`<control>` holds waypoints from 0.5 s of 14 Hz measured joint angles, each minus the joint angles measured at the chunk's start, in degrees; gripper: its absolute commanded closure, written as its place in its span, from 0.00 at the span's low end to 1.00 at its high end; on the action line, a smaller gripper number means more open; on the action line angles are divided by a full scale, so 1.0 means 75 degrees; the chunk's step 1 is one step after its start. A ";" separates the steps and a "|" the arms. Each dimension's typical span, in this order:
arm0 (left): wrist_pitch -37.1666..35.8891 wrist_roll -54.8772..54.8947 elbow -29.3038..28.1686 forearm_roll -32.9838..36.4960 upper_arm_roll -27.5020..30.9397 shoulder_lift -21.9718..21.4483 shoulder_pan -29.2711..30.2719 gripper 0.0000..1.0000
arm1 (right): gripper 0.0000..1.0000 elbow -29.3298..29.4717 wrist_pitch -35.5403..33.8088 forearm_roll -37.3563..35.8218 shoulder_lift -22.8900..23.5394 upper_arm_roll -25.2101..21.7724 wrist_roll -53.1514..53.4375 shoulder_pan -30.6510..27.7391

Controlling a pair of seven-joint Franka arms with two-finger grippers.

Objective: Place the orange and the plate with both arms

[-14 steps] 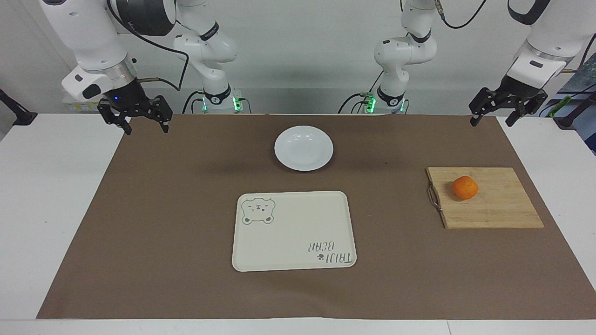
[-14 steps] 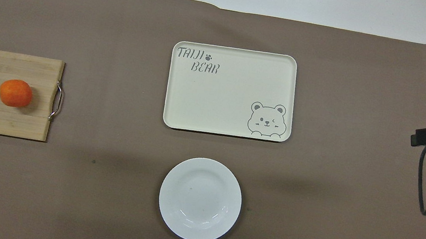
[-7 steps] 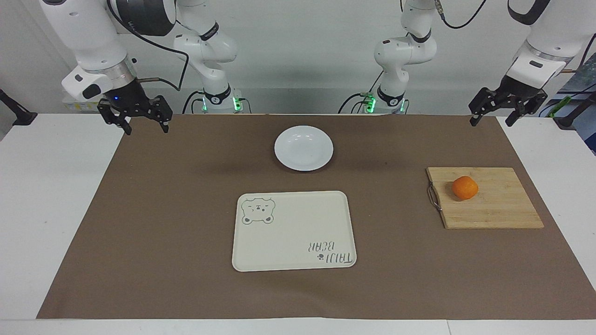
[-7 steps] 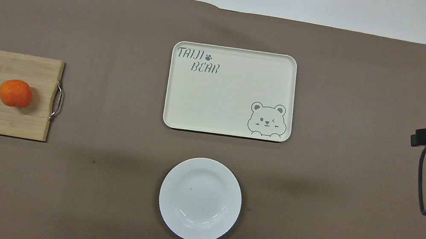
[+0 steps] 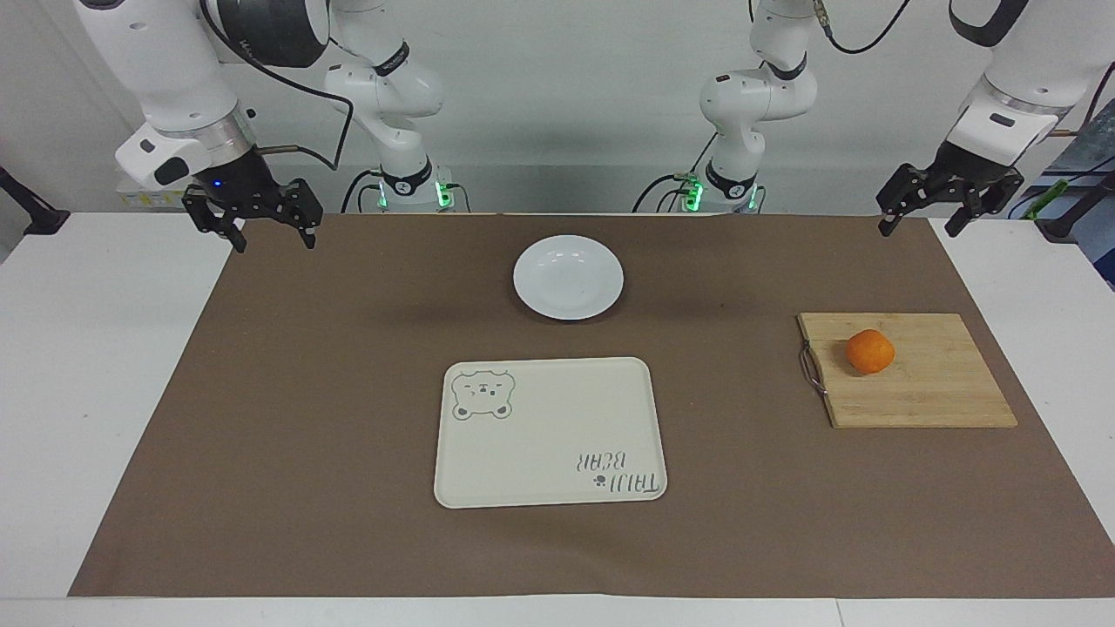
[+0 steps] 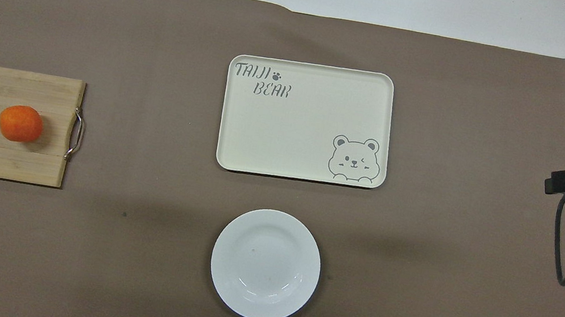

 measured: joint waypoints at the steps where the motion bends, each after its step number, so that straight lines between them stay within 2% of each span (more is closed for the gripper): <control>1: 0.0002 0.0000 0.0000 0.0000 -0.0001 0.0000 0.0000 0.00 | 0.00 0.0000 0.0000 0.0000 0.0000 0.0000 0.0000 0.0000; 7: 0.0142 0.0013 -0.0002 0.0000 -0.0001 0.0013 0.0000 0.00 | 0.00 0.0000 0.0000 0.0000 0.0000 0.0000 0.0000 0.0000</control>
